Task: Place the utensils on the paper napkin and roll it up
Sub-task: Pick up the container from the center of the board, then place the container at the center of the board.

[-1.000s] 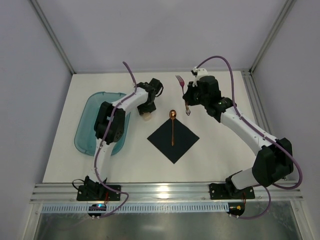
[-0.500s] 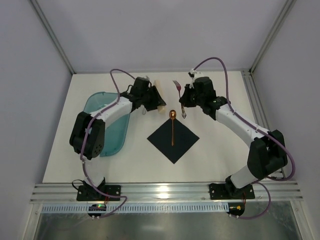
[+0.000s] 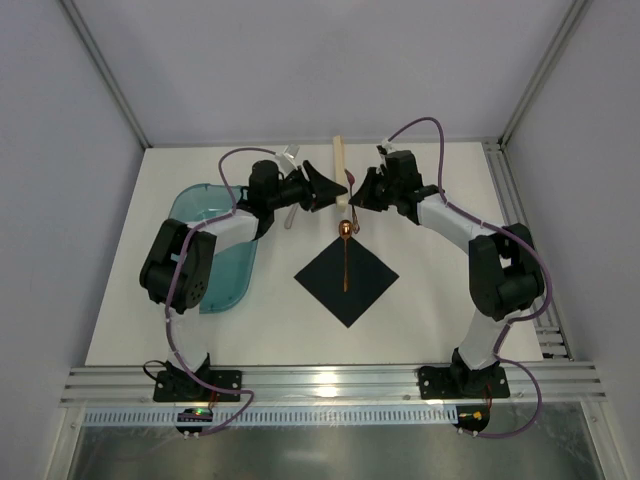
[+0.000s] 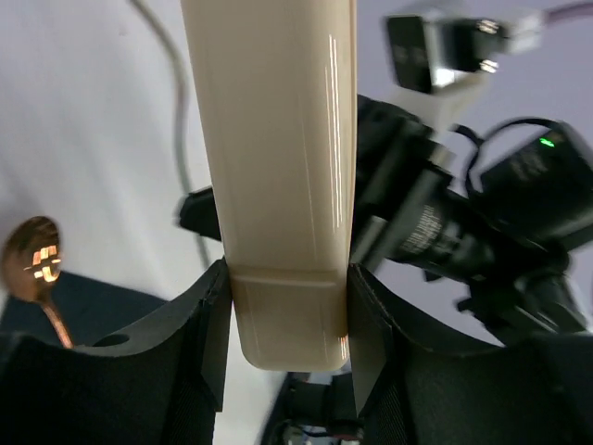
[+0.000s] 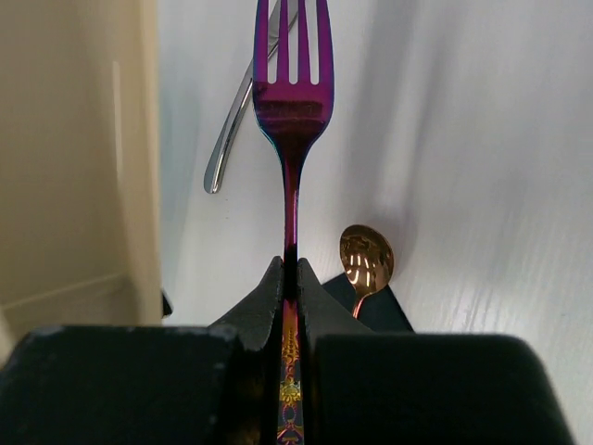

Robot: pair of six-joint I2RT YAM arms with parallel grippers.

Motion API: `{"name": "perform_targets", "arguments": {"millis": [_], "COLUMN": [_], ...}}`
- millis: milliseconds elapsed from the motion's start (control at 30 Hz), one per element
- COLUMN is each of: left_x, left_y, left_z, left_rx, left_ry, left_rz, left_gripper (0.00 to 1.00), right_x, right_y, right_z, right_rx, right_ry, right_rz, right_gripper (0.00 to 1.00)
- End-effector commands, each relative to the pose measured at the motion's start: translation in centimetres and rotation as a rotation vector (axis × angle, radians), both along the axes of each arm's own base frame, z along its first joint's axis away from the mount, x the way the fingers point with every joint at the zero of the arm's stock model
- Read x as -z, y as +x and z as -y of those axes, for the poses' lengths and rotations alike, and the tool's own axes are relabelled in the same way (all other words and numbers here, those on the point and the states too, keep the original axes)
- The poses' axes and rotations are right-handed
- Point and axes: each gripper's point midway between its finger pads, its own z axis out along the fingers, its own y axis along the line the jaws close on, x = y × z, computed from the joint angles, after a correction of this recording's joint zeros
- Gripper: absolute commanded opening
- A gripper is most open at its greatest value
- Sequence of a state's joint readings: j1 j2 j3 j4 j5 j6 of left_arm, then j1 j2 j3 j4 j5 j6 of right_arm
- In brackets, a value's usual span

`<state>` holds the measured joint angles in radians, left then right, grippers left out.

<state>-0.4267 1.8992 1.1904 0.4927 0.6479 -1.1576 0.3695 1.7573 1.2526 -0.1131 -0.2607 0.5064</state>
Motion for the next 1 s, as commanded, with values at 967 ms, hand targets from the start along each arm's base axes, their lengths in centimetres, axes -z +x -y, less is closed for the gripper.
{"name": "perform_targets", "arguments": {"millis": [967], "left_x": [4.1], "left_y": [2.1], "left_z": [-0.5], "left_rx": [0.056], "left_ry": [-0.318], "left_rz": [-0.129], "left_gripper": [0.3], "right_x": [-1.1], "right_y": [5.1], "right_z": [-3.5], "right_rx": [-0.058], "right_ry": [0.134], "right_rz": [0.052], "right_gripper": [0.04]}}
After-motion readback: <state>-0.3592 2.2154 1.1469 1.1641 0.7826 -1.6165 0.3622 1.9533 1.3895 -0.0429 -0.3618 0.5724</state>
